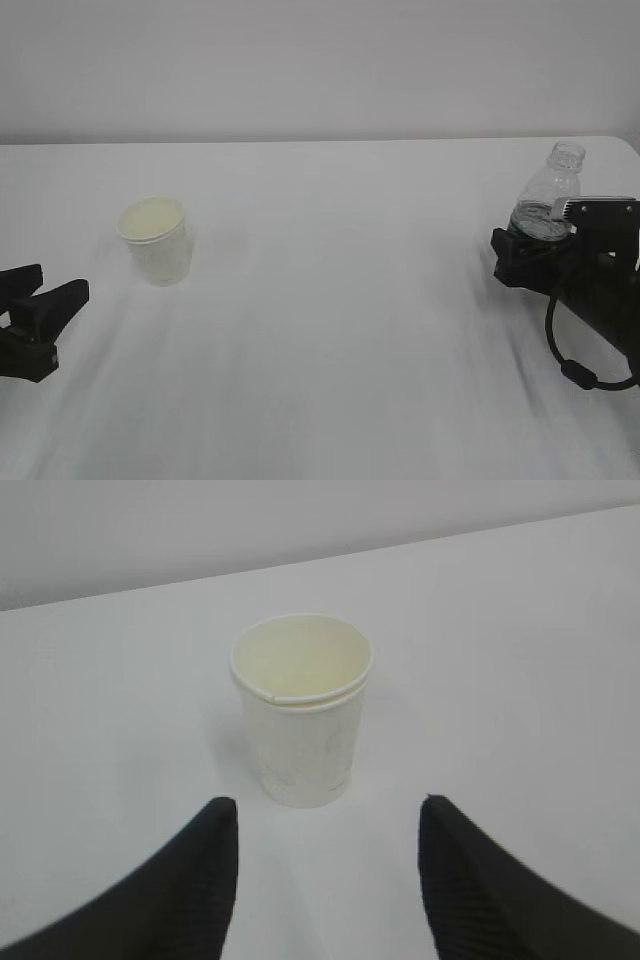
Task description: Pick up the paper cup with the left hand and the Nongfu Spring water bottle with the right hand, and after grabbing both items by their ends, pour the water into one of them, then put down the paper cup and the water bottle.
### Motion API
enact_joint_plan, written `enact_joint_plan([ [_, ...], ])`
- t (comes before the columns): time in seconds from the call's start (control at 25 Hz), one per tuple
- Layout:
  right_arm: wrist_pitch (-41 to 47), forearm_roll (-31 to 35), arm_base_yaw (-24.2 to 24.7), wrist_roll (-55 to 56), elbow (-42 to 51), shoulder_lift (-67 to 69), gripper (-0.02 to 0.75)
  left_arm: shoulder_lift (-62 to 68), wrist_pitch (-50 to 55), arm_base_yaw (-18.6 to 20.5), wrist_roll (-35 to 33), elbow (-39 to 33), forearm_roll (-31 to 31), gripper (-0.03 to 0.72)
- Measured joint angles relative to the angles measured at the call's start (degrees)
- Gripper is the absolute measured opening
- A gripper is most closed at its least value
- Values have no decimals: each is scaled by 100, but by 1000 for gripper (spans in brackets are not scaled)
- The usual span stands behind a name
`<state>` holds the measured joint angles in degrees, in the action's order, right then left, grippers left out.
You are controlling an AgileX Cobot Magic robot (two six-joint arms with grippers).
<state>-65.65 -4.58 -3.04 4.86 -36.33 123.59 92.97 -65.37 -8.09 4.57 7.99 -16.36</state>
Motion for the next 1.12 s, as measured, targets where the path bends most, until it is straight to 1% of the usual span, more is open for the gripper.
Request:
enact_joint_plan([
  [0.48,0,0,0,0,-237,114,594,0,-4,0,0,0,0,421],
  [0.8,0,0,0,0,-237,114,588,0,-4,0,0,0,0,421],
  [0.88,0,0,0,0,-237,114,563,0,-4,0,0,0,0,421],
  [1.04,0,0,0,0,-237,114,477,0,-4,0,0,0,0,421],
  [1.12,0,0,0,0,-237,114,450,0,-4,0,0,0,0,421],
])
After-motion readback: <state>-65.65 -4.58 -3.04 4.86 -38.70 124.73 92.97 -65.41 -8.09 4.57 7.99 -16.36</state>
